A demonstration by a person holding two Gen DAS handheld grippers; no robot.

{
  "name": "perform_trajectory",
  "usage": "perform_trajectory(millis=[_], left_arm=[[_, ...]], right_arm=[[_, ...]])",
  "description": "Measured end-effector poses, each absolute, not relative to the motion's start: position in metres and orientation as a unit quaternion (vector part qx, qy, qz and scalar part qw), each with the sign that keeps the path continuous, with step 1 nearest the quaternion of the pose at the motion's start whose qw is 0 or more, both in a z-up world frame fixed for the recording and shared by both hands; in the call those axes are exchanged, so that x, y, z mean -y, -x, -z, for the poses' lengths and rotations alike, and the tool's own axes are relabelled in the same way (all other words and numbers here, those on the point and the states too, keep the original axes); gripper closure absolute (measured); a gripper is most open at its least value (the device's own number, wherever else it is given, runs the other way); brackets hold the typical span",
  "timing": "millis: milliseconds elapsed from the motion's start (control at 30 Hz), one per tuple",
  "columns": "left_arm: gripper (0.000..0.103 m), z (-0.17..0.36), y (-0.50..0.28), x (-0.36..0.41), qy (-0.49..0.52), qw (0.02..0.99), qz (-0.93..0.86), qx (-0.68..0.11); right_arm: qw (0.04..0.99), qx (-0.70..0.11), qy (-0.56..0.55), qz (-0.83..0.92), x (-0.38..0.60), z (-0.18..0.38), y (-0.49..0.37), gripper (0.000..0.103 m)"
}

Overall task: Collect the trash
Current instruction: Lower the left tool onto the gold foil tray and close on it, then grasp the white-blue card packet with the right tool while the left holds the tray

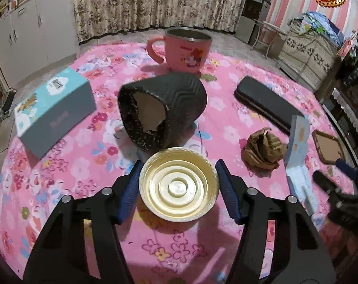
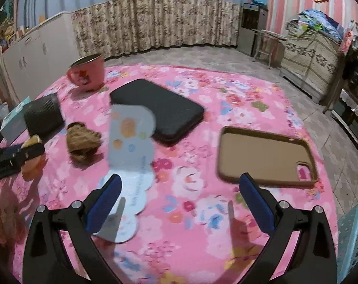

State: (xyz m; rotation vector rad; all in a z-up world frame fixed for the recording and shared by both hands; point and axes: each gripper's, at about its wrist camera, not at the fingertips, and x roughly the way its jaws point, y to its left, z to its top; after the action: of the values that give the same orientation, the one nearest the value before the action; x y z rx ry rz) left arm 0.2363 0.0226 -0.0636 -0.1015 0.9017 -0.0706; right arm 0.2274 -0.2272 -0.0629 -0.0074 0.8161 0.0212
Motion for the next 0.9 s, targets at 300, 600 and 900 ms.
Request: perform_trajectory(millis=[300, 600, 900], left_arm=[[0.042, 0.042, -0.227, -0.025, 0.035, 0.913, 0.024, -0.407], [0.042, 0.019, -0.223, -0.038, 0.029, 0.929, 0.003, -0.368], [0.042, 0.017, -0.228, -0.056, 0.038, 0.931, -0.024, -0.363]], right_arm=[[0.914, -0.404, 0.030, -0.028, 0.199, 0.068, -0.232, 0.006], [0.906, -0.420, 0.036, -0.022, 0.186, 0.074, -0.257, 0.006], [0.898, -0.437, 0.022, -0.047, 0.183, 0.080, -0.270, 0.023]])
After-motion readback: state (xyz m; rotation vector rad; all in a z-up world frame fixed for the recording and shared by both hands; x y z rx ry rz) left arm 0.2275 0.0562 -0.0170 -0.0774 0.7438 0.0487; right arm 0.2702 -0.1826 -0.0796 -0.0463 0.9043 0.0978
